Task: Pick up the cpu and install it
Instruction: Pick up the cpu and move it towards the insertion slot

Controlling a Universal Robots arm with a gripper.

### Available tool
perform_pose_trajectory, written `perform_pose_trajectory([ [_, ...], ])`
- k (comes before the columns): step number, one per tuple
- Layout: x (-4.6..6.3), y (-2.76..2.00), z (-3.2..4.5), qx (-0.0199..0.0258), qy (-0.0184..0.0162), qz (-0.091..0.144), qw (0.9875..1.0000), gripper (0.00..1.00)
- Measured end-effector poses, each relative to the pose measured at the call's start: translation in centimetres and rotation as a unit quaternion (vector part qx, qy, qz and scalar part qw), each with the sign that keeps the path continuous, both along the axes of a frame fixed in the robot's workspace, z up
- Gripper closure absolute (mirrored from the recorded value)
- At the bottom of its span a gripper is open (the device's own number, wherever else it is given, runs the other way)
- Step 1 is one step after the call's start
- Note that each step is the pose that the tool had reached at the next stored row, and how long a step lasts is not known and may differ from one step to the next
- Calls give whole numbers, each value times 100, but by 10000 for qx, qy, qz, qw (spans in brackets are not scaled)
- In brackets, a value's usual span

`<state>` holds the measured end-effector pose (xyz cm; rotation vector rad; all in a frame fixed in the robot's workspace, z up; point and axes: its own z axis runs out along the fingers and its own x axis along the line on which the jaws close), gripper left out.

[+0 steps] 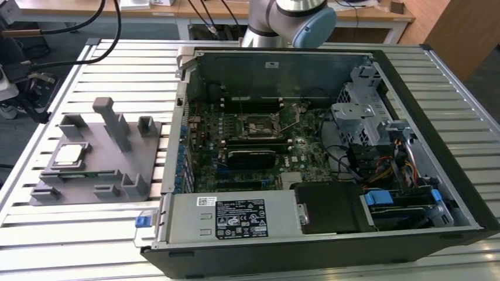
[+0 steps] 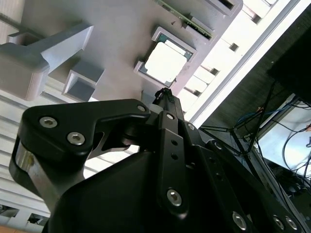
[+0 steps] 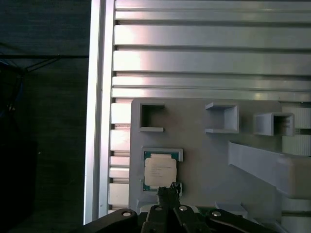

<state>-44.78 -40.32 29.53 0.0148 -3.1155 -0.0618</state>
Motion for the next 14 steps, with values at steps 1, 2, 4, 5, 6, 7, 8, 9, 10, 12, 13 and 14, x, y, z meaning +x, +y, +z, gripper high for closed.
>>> perform_pose_trajectory([
  [1,0,0,-2,0,0,0,10000,89],
  [2,0,0,-3,0,0,0,10000,89],
  [4,0,0,-9,0,-1,0,10000,89],
  [5,0,0,-13,0,-1,0,10000,89],
  [6,0,0,-20,1,-1,0,10000,89],
  [7,0,0,-27,1,-1,0,10000,89],
  [8,0,0,-35,1,-1,0,10000,89],
  [9,0,0,-44,0,0,0,10000,89],
  [10,-1,-1,-53,0,0,0,10000,89],
  [12,-5,-10,-69,0,0,13,10000,89],
  [13,-5,-18,-76,0,2,29,10000,89],
  [14,-6,-28,-81,0,2,42,10000,89],
])
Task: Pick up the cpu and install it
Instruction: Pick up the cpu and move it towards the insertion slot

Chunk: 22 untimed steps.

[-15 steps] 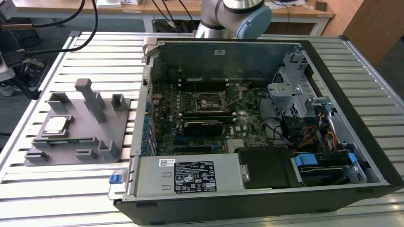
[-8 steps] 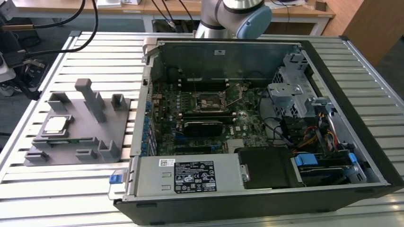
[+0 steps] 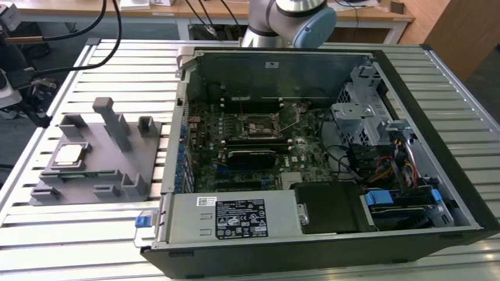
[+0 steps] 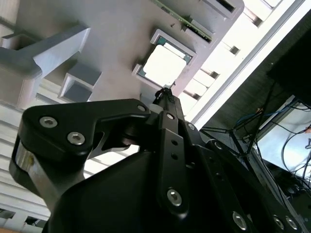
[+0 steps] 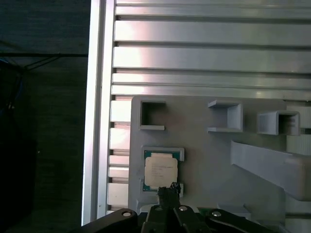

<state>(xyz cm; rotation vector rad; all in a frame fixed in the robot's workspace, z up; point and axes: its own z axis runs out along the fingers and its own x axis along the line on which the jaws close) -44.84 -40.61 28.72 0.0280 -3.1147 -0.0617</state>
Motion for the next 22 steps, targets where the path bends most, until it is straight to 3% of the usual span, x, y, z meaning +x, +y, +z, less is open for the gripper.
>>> perform_pose_trajectory([
  [2,-3,-20,-12,0,0,17,10000,89],
  [4,-5,-29,-22,1,-1,26,10000,77],
  [5,-7,-31,-28,1,0,30,10000,77],
  [9,-9,-41,-81,0,0,57,10000,59],
  [13,-9,-45,-137,0,0,225,9997,42],
  [15,-9,-48,-163,0,0,320,9995,42],
  [16,-11,-49,-181,0,0,348,9994,36],
  [22,-22,-53,-291,0,0,365,9993,36],
])
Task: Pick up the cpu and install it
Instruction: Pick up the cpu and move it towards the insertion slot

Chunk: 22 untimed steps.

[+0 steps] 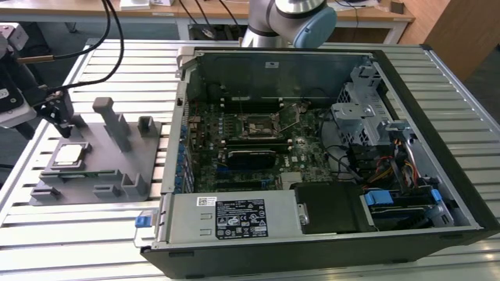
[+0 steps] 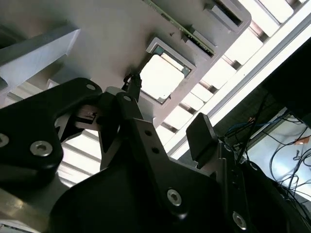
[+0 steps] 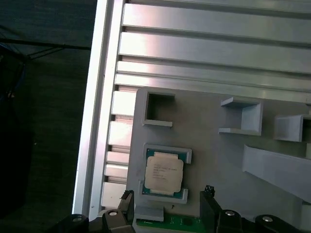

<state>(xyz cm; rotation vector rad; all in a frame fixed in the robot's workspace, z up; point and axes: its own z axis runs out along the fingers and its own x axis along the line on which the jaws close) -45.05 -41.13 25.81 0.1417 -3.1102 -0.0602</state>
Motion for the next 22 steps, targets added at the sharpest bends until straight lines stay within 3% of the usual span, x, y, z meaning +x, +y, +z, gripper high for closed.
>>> perform_pose_trajectory([
  [11,-5,0,-181,0,0,-67,10000,36],
  [14,-6,0,-236,0,0,-71,10000,35],
  [15,-6,0,-254,0,0,-71,10000,28],
  [22,-7,0,-337,0,0,-72,10000,28],
])
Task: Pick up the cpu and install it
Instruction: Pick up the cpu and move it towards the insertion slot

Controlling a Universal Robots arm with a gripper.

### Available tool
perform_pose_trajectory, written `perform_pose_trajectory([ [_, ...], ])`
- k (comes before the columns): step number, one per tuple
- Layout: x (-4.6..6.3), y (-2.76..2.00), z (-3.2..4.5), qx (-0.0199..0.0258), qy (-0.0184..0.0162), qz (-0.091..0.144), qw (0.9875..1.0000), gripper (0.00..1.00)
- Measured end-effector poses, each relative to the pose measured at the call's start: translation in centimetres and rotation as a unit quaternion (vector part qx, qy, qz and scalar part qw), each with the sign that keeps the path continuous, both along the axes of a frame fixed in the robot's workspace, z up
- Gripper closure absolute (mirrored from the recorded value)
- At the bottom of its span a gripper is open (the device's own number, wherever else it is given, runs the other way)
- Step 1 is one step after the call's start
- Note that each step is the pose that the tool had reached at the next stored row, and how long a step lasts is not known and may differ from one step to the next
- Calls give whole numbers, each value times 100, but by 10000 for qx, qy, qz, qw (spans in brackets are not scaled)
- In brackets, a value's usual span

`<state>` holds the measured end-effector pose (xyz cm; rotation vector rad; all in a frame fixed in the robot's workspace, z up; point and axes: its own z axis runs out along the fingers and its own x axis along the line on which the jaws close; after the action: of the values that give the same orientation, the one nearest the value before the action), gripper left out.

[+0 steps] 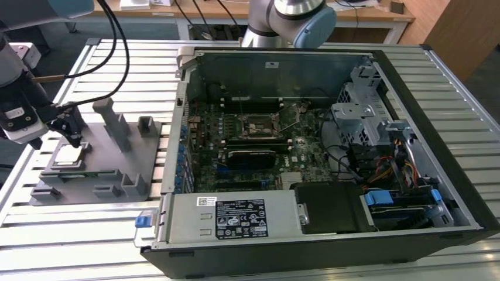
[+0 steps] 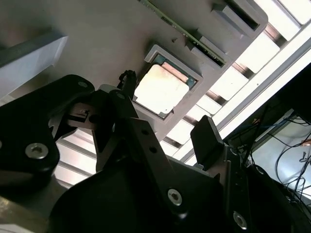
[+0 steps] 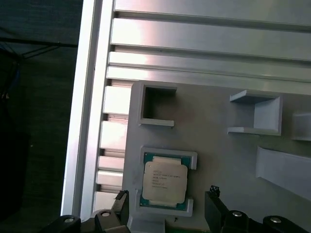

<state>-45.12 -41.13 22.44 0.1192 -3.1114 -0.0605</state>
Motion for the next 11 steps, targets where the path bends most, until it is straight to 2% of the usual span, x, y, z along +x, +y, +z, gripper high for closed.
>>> perform_pose_trajectory([
  [11,0,0,-64,0,0,0,10000,28],
])
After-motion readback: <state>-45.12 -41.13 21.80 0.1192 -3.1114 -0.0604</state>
